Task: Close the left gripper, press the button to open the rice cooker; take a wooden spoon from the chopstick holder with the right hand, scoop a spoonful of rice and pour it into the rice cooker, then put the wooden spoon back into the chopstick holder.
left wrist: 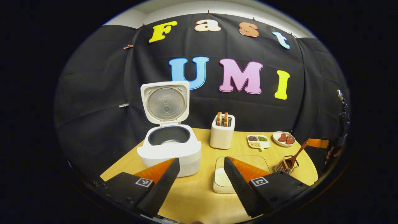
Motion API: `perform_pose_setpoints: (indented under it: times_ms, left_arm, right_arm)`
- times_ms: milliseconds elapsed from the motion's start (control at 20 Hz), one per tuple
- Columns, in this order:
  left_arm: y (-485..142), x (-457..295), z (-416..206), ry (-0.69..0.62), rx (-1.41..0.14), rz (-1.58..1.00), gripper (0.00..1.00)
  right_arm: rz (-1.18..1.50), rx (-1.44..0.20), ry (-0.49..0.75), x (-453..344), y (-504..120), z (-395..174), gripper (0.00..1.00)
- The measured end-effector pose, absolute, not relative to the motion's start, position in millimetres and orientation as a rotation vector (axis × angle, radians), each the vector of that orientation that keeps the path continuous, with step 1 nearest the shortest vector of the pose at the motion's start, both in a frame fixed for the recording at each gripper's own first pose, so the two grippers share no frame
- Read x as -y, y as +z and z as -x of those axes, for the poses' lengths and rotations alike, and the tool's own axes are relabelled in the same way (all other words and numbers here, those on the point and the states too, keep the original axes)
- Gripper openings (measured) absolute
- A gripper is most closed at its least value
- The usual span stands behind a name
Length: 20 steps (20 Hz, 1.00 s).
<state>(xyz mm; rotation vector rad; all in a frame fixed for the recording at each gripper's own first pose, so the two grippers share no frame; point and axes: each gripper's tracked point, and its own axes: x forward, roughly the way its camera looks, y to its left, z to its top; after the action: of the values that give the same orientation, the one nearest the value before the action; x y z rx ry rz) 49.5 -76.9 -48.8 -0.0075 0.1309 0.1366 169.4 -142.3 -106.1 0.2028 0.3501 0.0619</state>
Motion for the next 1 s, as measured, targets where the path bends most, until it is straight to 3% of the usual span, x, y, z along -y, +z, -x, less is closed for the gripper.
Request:
perform_pose_setpoints:
  times_ms: [650,900,950,1000]
  left_arm:
    - [-64.1,109.3,-52.3,0.158,-0.208,-0.005,0.98]
    - [-86.7,102.9,-45.3,0.176,-0.269,0.154,0.98]
    - [-89.8,100.3,-42.4,0.188,-0.276,0.164,0.98]
    - [-93.0,97.3,-39.8,0.197,-0.283,0.172,0.97]
  right_arm:
    - [-0.233,-0.454,0.049,169.1,-173.0,-231.4,0.99]
    - [-0.231,-0.457,0.068,159.0,-188.8,-258.8,0.99]
    - [-0.243,-0.458,0.074,155.6,-190.9,-263.0,0.93]
    - [-0.251,-0.457,0.076,155.3,-193.8,-267.3,0.97]
